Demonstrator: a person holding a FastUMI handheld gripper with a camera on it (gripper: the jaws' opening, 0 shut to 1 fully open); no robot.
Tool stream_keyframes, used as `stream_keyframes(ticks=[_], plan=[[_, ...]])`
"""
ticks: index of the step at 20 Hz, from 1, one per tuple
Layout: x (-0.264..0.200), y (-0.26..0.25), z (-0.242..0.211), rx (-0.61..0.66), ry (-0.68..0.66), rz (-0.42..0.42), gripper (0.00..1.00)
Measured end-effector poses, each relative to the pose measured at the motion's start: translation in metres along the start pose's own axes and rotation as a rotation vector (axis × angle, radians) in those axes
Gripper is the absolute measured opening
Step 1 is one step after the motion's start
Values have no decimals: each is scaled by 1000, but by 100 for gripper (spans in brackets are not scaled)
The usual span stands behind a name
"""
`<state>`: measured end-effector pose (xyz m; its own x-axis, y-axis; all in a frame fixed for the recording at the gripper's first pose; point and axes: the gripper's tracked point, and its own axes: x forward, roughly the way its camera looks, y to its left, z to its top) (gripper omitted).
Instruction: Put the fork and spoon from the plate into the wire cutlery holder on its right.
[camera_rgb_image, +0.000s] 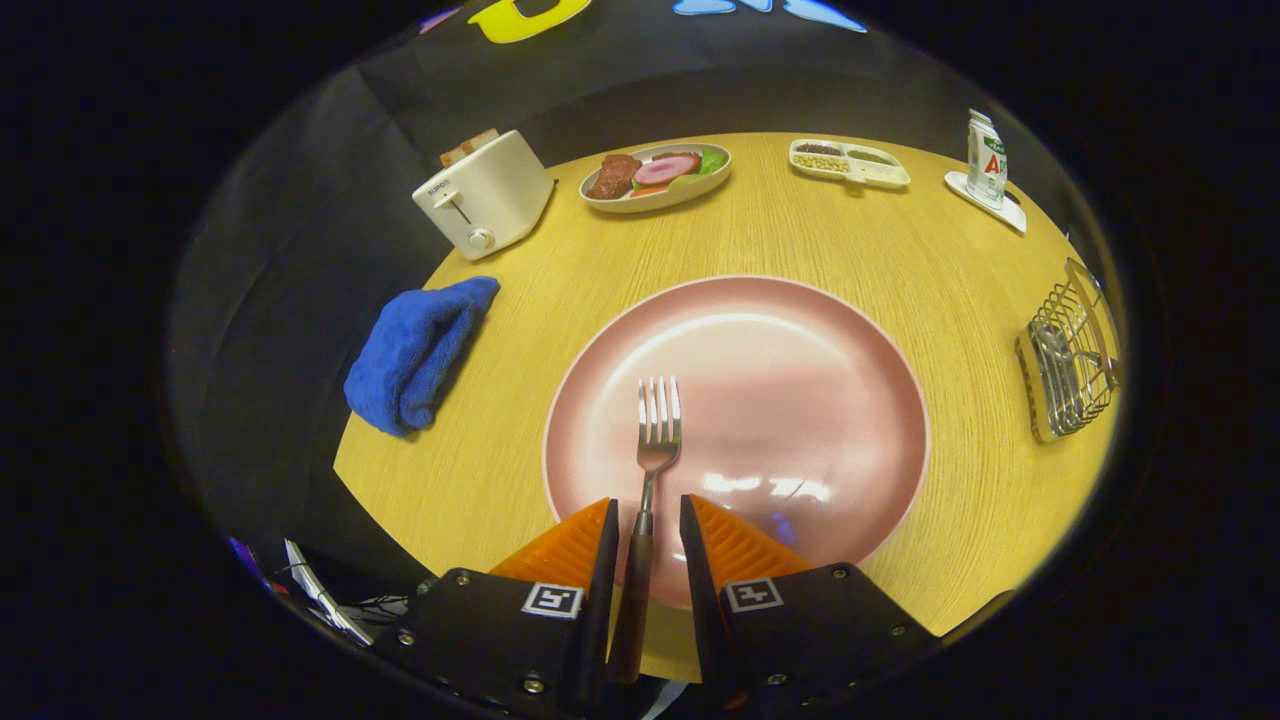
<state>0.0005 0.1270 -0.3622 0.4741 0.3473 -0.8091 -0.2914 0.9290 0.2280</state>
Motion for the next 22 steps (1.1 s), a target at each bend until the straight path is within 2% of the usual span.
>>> stream_keyframes(ticks=[6,7,8,9,10,11,14,18,22], plan=[[3,0,-2,-6,35,9,30],[13,-9,-7,-3,39,-18,30],[17,-8,-2,14,37,-8,20],[-2,-7,-1,18,47,-1,11],[6,-11,1,25,46,-9,11],[2,-11,0,36,51,-18,4],[-1,-15,6,80,51,-22,4],[-15,-10,17,127,27,18,4],[-43,-8,42,143,-40,46,4]])
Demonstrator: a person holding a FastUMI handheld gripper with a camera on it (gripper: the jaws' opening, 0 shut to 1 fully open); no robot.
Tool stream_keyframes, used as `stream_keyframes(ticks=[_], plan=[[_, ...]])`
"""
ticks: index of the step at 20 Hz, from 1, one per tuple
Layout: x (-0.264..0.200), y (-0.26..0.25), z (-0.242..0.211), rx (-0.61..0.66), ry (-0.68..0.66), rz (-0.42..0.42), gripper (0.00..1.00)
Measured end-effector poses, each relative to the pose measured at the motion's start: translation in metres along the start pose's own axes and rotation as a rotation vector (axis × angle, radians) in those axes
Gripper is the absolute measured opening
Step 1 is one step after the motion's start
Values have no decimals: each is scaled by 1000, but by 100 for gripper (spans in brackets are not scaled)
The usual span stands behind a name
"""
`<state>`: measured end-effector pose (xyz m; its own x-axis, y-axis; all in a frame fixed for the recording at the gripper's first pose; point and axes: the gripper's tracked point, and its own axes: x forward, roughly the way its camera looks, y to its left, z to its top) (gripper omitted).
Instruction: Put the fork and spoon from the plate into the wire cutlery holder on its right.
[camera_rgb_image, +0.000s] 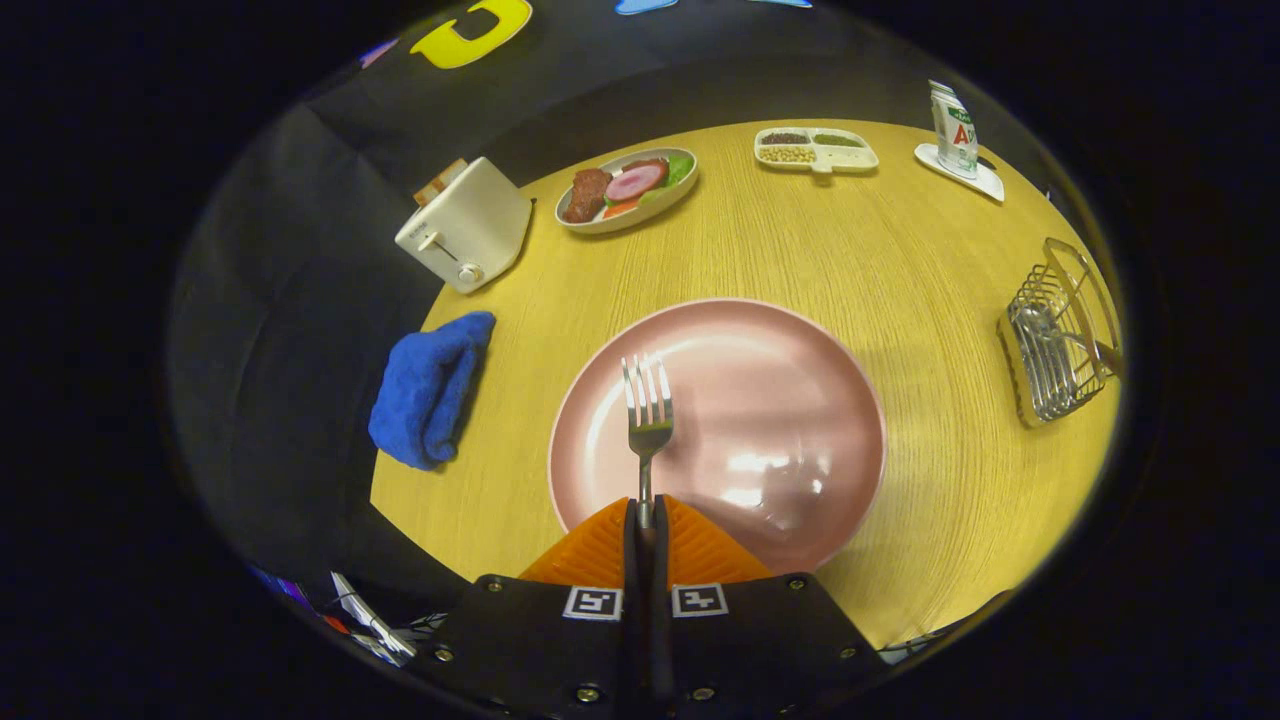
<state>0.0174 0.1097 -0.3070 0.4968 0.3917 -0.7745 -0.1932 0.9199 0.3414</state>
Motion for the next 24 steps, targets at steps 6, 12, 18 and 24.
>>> stream_keyframes(ticks=[6,12,18,24], plan=[[-60,-28,73,85,-188,3,4],[-143,-119,125,192,-367,-101,4],[-167,-193,95,298,-324,-185,4],[-150,-196,74,404,-184,-124,4]])
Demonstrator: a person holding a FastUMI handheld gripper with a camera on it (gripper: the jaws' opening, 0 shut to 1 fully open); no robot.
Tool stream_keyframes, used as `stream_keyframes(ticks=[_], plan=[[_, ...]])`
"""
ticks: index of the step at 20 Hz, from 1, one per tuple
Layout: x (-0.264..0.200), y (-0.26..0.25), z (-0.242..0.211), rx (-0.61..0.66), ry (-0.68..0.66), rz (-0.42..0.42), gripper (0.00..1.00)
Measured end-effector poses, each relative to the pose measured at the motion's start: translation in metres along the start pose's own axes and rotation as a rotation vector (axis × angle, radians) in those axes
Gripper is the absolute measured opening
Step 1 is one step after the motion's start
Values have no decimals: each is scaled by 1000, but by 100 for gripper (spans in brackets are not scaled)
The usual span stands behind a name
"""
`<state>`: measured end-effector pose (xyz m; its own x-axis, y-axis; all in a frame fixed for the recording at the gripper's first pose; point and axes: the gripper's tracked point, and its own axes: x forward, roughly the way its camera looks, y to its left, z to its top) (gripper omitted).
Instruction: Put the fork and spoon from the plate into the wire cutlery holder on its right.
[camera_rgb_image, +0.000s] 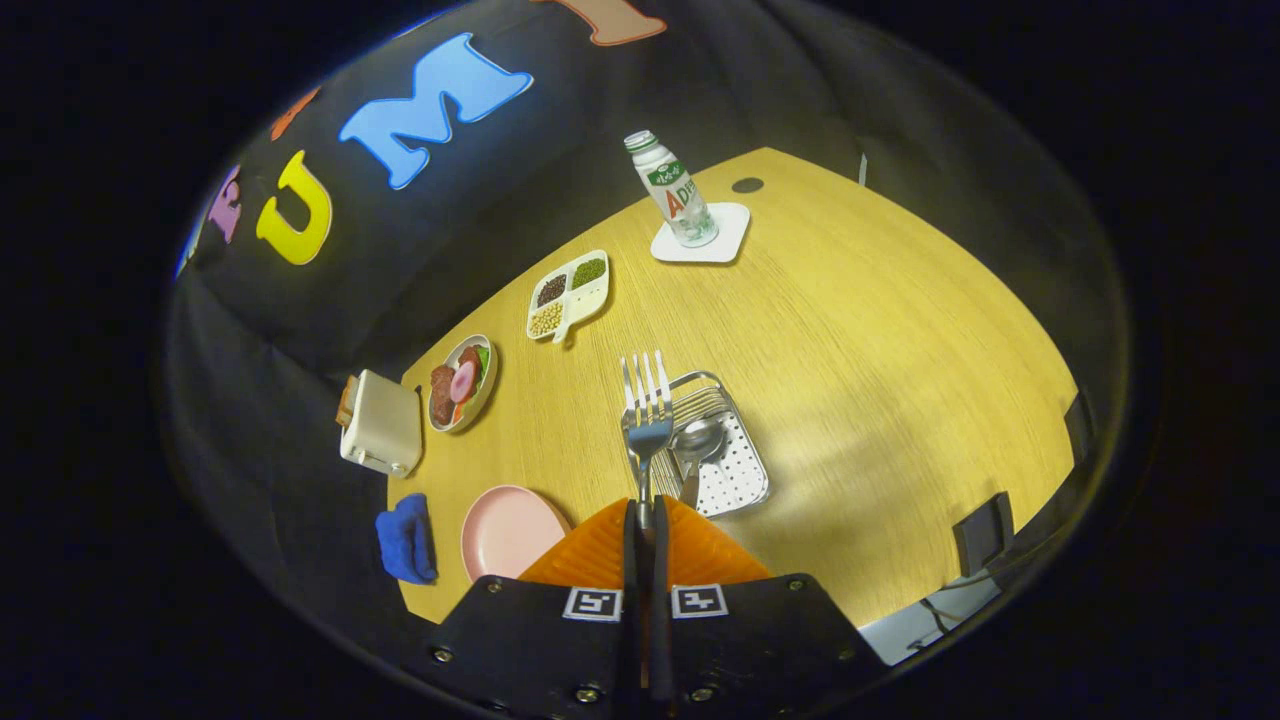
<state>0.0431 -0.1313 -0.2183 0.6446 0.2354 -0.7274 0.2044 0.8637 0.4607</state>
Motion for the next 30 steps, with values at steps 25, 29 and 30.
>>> stream_keyframes(ticks=[25,29,30], plan=[[-33,-8,33,55,178,-41,39],[-66,12,61,-35,3,-34,39],[-74,21,69,-52,-47,-26,39]])
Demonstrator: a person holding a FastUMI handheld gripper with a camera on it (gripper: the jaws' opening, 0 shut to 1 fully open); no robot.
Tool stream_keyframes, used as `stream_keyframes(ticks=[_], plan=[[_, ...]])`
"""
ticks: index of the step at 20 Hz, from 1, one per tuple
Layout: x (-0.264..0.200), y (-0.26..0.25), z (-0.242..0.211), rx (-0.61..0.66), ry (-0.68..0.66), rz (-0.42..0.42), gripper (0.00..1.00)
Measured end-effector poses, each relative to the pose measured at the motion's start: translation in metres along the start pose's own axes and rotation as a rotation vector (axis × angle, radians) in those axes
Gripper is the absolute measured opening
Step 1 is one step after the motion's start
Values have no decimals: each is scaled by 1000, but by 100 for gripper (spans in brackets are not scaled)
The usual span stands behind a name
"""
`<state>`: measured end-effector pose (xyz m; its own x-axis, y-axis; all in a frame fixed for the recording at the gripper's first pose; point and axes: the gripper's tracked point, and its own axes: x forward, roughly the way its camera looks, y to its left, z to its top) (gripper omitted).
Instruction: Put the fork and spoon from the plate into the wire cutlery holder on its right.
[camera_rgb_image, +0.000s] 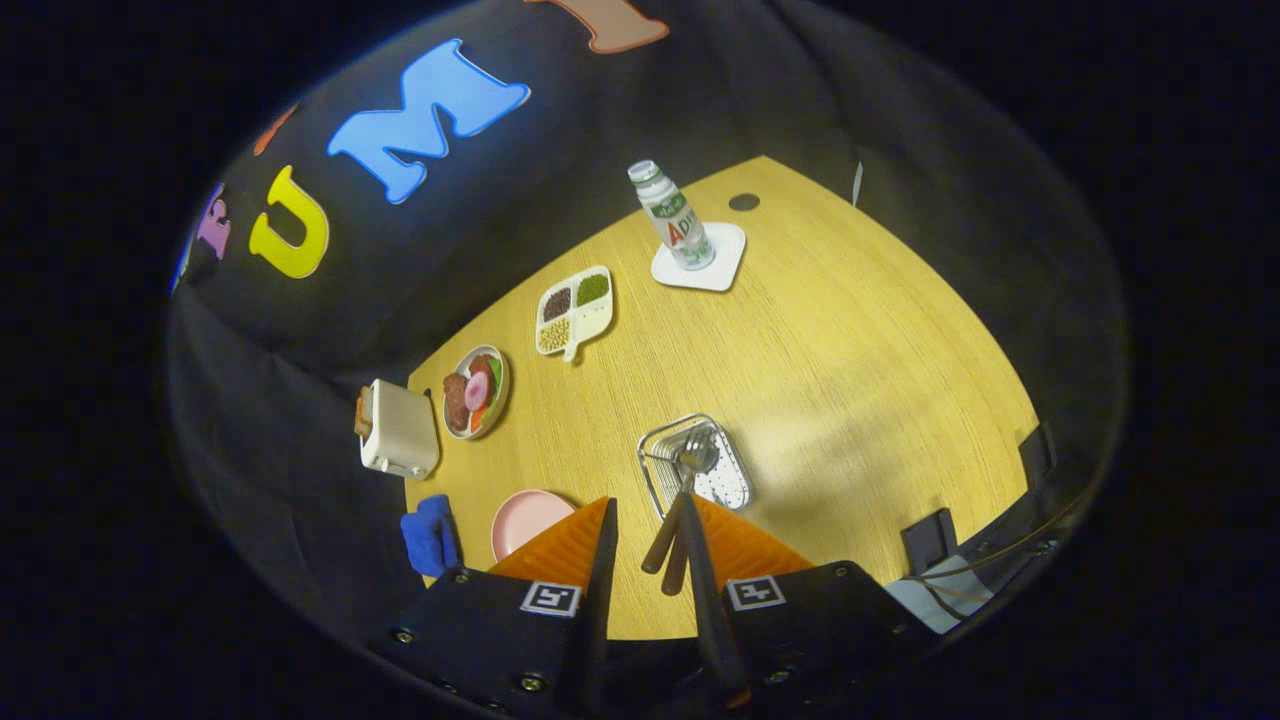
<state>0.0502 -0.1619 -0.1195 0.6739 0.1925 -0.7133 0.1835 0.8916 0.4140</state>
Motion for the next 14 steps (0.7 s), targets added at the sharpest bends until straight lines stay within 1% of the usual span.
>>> stream_keyframes(ticks=[3,5,8,10,12,14], plan=[[-28,26,28,-52,-162,30,39],[-49,38,49,-101,-288,31,39],[-89,48,82,-200,-500,-9,39],[-116,54,97,-268,-618,-50,38],[-135,61,106,-331,-690,-85,39],[-144,74,109,-353,-722,-77,38]])
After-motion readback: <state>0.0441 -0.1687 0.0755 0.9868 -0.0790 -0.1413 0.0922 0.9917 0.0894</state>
